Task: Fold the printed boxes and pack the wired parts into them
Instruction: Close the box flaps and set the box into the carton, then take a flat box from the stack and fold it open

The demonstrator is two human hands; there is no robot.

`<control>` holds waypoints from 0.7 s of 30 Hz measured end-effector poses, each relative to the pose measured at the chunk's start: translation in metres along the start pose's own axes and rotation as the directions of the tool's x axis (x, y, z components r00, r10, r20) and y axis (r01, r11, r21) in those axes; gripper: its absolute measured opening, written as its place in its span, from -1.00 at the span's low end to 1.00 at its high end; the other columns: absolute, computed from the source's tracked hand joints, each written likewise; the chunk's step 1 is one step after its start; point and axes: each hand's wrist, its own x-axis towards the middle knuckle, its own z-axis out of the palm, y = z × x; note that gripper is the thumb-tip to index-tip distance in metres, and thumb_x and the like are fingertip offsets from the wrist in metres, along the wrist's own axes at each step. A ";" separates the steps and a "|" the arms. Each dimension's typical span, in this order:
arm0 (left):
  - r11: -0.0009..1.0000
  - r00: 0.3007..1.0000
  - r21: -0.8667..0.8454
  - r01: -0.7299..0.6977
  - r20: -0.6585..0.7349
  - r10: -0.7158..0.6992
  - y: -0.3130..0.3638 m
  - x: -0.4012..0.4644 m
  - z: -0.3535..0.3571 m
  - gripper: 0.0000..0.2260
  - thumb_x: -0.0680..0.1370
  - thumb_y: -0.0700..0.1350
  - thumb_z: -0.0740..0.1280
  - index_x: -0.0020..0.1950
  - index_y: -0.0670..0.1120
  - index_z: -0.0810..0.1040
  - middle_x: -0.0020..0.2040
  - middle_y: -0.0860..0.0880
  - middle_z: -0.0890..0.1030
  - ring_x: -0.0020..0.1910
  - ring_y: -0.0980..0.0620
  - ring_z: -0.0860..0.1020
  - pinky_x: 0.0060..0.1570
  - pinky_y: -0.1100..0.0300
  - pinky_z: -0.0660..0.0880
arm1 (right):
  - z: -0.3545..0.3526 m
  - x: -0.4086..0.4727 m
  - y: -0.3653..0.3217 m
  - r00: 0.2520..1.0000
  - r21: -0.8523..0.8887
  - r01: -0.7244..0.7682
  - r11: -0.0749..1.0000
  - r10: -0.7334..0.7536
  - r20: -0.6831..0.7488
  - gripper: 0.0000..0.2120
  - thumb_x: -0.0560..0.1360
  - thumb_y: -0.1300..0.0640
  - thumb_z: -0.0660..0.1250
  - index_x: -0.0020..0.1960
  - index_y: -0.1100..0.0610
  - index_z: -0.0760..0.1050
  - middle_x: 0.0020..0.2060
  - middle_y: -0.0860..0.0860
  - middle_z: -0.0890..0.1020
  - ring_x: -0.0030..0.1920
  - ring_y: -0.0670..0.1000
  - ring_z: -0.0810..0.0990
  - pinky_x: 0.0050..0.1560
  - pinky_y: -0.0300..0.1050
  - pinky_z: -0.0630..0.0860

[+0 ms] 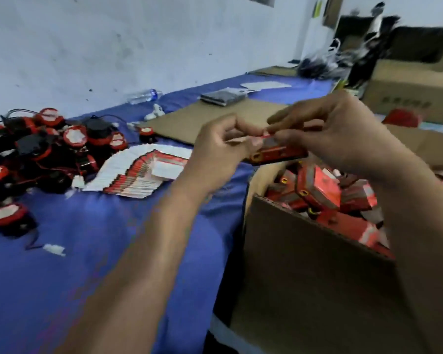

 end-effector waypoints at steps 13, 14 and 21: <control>0.846 0.942 0.517 -0.132 0.332 -0.056 -0.006 0.022 0.118 -0.83 0.55 -0.25 0.41 0.04 -0.01 0.73 0.02 0.01 0.72 0.05 0.02 0.66 0.09 0.07 0.60 | -0.036 -0.029 0.061 0.690 -0.728 -0.322 0.605 0.677 0.257 -0.78 0.68 0.07 0.23 0.13 0.11 0.62 -0.06 0.06 0.64 -0.10 0.04 0.58 -0.13 -0.10 0.48; 0.865 0.969 0.485 -0.127 0.247 0.003 -0.006 0.019 0.107 -0.82 0.54 -0.26 0.41 -0.04 0.00 0.73 -0.03 0.05 0.72 0.00 0.07 0.67 0.08 0.09 0.60 | -0.032 -0.028 0.060 0.668 -0.745 -0.318 0.587 0.696 0.263 -0.73 0.69 0.03 0.20 0.26 0.10 0.58 0.07 0.08 0.64 0.04 0.07 0.59 0.03 -0.05 0.52; 0.926 0.943 0.366 0.089 -0.329 0.040 -0.039 -0.006 0.022 -0.75 0.43 -0.33 0.32 -0.25 0.01 0.65 -0.29 0.16 0.65 -0.24 0.22 0.61 -0.17 0.32 0.50 | 0.013 0.006 0.006 0.927 -0.425 -0.376 0.823 0.328 -0.184 -0.73 0.56 0.12 0.31 0.24 0.09 0.61 0.04 0.11 0.66 0.11 0.17 0.60 0.15 0.16 0.58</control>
